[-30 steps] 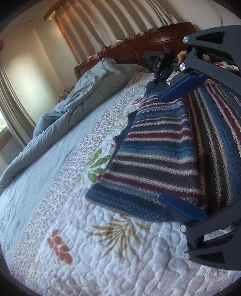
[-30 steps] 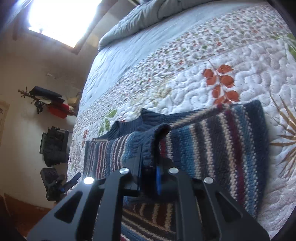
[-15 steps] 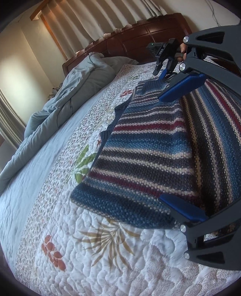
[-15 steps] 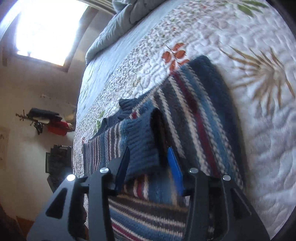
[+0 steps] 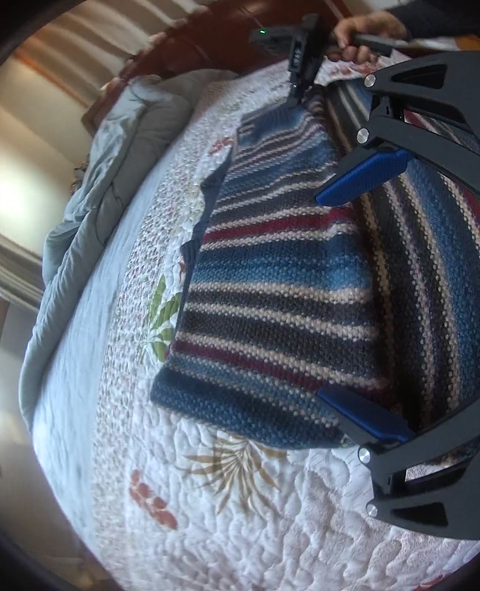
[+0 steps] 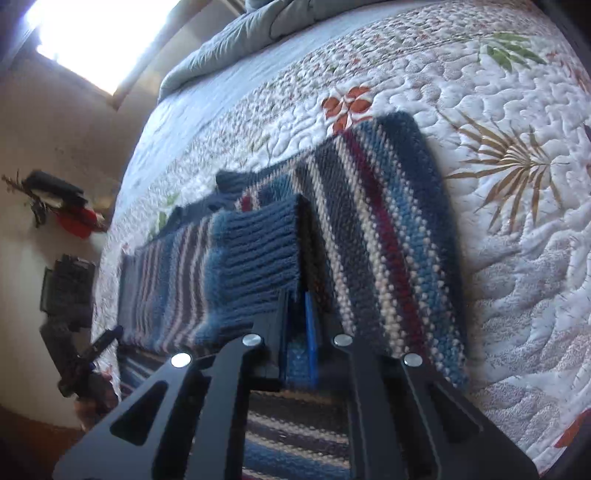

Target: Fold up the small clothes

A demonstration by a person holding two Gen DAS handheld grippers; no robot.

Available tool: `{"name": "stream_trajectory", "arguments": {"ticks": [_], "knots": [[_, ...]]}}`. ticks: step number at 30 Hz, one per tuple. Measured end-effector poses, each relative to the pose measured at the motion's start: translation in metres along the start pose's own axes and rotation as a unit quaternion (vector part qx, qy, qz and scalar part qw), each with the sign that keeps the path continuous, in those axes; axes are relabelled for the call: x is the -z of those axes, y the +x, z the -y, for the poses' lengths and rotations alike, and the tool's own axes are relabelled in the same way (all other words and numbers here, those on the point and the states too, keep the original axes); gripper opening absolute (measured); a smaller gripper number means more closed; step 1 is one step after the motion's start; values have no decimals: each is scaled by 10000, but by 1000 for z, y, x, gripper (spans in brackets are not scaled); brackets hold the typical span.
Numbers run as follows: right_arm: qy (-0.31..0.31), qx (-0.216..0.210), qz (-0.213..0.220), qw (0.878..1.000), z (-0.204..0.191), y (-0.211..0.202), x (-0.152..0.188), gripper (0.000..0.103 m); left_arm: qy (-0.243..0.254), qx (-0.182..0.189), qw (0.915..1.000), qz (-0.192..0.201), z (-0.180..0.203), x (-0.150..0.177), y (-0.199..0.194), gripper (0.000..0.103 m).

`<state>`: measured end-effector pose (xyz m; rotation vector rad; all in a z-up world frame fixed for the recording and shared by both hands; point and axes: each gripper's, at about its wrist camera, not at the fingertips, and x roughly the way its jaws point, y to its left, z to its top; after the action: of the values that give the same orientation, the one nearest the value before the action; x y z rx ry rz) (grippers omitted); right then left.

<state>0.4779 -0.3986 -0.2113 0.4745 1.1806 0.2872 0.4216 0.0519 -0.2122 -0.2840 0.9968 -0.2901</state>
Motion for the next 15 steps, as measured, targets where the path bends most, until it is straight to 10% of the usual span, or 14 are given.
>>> {"name": "stream_trajectory", "arguments": {"ticks": [6,15], "knots": [[-717,327,890,9929,-40,-33,3,24,977,-895,9905,370,46,10,-26,99],[-564,270,209,9978,-41,25,6,20,1471,-1227,9791,680,97,34,-71,99]]}}
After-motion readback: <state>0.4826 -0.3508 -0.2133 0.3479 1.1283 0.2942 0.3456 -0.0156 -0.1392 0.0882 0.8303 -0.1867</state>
